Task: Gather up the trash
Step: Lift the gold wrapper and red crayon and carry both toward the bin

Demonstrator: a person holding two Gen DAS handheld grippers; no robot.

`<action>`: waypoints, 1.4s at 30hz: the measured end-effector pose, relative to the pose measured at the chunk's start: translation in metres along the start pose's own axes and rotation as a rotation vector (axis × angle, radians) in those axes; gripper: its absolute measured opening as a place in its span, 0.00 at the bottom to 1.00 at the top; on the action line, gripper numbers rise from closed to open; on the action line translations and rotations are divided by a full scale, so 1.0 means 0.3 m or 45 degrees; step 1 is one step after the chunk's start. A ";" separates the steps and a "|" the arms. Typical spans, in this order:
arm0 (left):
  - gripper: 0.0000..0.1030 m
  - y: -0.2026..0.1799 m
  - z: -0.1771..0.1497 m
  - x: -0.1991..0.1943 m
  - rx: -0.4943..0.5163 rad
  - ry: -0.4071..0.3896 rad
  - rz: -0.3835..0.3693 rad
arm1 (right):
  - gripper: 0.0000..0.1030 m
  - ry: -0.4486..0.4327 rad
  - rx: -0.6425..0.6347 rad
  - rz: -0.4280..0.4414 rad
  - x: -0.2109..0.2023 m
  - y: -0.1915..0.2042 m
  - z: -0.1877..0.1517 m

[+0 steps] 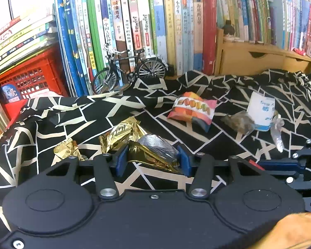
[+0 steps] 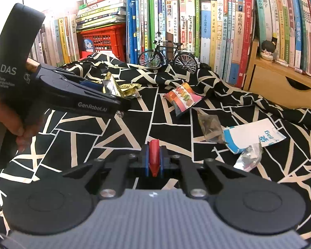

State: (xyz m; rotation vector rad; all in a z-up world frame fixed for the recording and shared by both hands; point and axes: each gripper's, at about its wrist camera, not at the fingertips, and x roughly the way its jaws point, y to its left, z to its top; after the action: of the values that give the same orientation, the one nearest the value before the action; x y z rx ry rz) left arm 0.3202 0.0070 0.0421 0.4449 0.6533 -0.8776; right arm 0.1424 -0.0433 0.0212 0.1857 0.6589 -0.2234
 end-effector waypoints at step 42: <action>0.47 0.207 -0.336 -0.752 -0.291 -0.244 0.029 | 0.13 -0.110 0.139 -0.080 -0.460 0.327 -0.095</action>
State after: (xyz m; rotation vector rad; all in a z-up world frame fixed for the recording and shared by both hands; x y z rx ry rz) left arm 0.2313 0.2293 0.1296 0.1599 0.5627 -0.8019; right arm 0.0455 0.0779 0.0949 0.2592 0.5678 -0.3262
